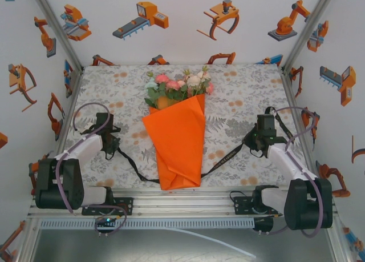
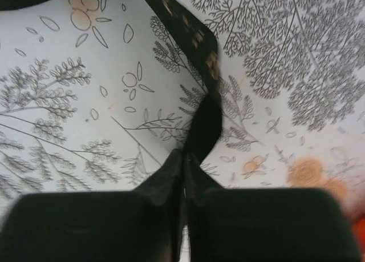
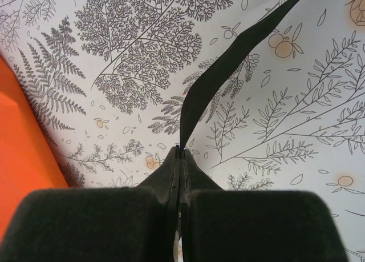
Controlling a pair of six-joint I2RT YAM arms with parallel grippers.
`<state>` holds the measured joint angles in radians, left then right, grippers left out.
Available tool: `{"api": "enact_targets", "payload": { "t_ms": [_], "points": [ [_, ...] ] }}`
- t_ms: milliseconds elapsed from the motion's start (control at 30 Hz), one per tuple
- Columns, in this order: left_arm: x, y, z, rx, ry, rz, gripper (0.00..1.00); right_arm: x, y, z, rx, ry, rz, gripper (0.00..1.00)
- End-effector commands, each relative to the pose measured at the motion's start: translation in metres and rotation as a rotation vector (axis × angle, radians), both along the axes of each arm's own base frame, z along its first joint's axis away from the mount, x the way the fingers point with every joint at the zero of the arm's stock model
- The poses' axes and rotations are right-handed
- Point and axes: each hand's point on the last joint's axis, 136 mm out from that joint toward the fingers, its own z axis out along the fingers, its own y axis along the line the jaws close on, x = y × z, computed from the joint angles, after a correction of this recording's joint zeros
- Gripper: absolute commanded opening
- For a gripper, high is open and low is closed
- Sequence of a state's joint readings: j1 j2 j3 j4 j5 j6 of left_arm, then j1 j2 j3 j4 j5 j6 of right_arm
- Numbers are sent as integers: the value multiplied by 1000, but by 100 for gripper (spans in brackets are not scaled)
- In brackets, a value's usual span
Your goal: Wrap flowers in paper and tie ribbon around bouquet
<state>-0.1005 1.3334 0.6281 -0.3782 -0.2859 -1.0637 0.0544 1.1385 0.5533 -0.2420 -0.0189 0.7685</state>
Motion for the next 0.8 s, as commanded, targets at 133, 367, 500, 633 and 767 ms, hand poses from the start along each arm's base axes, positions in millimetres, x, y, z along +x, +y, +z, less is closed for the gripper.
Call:
{"api": "enact_targets", "payload": {
  "t_ms": [133,367,500,633,767],
  "points": [
    [40,9,5,-46,-61,5,0,48,-6,29,7,-121,-67,0],
    [98,7,21,-120,-180,-19,0,95,9,40,69,-174,-53,0],
    [107,17,22,-126,-210,6,0,92,26,33,109,-159,-10,0],
    [107,20,29,-137,-266,4,0,79,32,19,101,-130,14,0],
    [104,24,49,-99,-304,-28,6,73,14,21,25,-93,14,35]
  ]
}}
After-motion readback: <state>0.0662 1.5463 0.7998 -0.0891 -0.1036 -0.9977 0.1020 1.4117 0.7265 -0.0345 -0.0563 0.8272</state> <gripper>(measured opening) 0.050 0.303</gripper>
